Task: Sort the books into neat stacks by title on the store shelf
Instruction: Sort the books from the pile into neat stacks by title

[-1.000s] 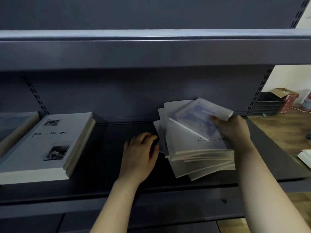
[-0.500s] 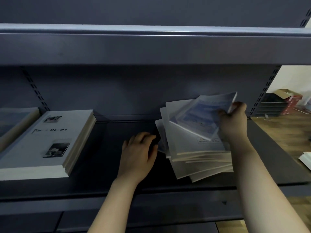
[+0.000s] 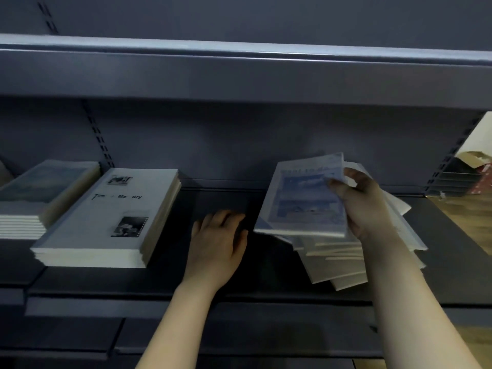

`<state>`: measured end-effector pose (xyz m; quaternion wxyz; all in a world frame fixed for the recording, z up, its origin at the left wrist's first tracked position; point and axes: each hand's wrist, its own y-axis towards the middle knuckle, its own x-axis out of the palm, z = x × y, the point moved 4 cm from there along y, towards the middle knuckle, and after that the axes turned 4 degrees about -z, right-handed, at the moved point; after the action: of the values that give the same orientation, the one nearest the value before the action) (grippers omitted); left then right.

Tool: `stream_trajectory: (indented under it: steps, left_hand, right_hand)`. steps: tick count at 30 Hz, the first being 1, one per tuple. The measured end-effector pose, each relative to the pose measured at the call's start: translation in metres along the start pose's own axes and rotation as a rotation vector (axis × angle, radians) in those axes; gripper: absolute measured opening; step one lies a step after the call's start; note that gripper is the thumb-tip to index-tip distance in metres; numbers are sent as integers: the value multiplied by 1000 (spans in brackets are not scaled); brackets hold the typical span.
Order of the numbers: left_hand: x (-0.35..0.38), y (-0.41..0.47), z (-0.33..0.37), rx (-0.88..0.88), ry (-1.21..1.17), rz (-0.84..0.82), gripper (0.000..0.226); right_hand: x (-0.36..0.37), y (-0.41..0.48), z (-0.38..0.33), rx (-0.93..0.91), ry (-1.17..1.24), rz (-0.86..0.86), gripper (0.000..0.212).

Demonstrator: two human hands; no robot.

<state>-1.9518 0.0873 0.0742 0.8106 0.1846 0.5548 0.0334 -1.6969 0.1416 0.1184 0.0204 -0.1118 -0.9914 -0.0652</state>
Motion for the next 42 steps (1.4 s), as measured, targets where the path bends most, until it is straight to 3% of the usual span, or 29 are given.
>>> stream_trajectory:
  steps: [6,11,17,33,42]
  left_hand:
    - [-26,-14,-41,-25,0,59,39]
    - [-53,-25,-89,-16,27,82,47]
    - [-90,-40,-155,-18,72,162,40]
    - [-134,-72,-299,-108,102,137,36]
    - [-132,-89,-360,-144,62,106,45]
  right_hand:
    - [55,-13,7,13,27,-54,20]
    - [113,-27,14,13,64,-84,14]
    - [189,-37,29,52,99,-107,24]
    - [337,-64,46,198,168,-137,28]
    - [404,-62,57,203,127,-159,33]
